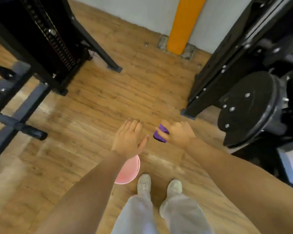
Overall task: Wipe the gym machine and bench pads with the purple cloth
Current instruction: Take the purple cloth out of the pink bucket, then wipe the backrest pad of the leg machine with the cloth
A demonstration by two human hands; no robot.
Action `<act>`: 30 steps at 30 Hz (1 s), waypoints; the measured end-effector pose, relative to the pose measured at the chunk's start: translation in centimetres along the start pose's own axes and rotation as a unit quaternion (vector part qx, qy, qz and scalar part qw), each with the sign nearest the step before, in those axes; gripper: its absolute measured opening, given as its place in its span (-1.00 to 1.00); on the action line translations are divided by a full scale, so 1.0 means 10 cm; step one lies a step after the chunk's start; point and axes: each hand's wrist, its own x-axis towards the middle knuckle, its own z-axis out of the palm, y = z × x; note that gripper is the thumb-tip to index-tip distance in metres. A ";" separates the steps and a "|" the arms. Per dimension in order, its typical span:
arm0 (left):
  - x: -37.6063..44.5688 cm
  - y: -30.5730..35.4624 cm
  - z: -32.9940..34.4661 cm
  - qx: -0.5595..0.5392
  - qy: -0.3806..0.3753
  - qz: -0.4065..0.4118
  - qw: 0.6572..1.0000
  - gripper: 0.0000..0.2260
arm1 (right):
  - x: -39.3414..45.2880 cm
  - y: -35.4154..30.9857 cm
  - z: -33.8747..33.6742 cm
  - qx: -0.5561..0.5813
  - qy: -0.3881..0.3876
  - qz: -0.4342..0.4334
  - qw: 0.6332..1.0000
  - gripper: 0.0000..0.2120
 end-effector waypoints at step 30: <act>-0.79 4.78 -0.62 -0.163 0.006 0.525 0.835 -0.66 | -5.03 -0.55 -3.48 -0.277 0.117 0.259 0.918 -0.78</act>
